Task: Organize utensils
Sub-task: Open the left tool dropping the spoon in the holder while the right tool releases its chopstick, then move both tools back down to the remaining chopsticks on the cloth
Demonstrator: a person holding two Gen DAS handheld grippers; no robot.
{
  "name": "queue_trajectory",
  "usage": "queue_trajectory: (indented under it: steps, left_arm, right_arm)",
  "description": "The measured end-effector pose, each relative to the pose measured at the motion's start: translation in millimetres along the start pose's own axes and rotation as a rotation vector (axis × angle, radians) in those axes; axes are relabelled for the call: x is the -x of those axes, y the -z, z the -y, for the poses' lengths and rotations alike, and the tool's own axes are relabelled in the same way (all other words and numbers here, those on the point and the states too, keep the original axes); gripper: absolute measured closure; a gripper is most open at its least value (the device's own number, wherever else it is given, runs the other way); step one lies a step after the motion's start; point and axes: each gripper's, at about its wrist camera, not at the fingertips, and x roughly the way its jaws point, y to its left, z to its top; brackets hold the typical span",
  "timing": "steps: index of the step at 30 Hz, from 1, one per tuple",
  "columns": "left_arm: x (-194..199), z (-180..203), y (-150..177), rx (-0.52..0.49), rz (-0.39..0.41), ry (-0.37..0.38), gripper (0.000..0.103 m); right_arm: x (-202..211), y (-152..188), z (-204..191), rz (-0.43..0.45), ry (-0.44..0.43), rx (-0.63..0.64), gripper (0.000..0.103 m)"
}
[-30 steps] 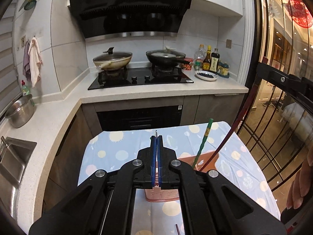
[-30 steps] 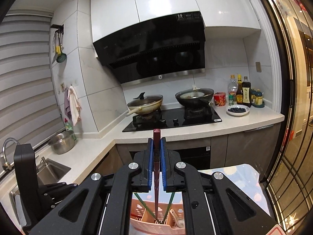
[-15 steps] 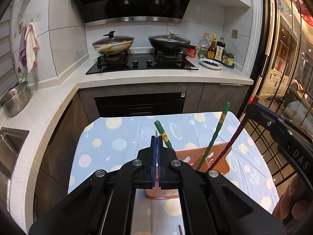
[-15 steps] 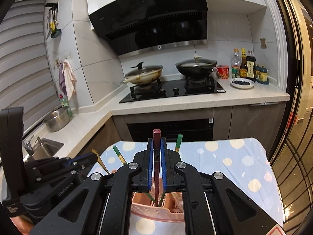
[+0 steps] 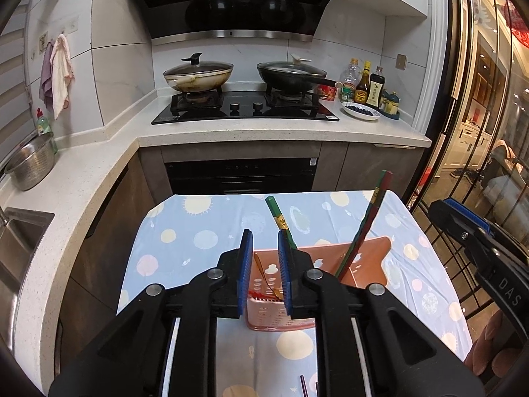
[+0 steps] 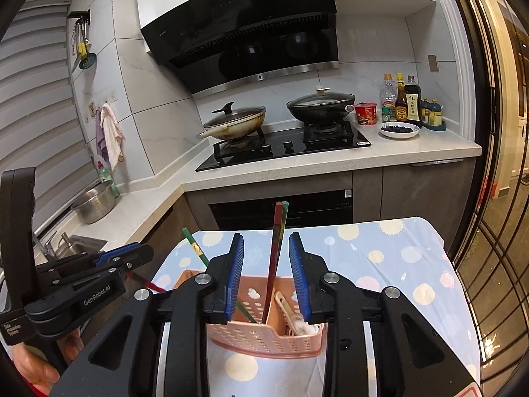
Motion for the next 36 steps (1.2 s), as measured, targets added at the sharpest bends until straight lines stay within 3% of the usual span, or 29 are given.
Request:
queue_trajectory:
  steps: [12, 19, 36]
  left_arm:
    - [30.3, 5.8, 31.3, 0.002, -0.006, 0.009, 0.087]
    - [47.4, 10.5, 64.4, -0.001, -0.025, 0.008, 0.079]
    - [81.5, 20.9, 185.9, 0.018, -0.148, 0.019, 0.079]
  right_arm:
    - [35.6, 45.7, -1.2, -0.047, 0.001, 0.013, 0.075]
    - [60.6, 87.3, -4.0, -0.097, -0.006, 0.018, 0.075]
    - [125.8, 205.1, -5.6, -0.233, 0.016, 0.03, 0.075]
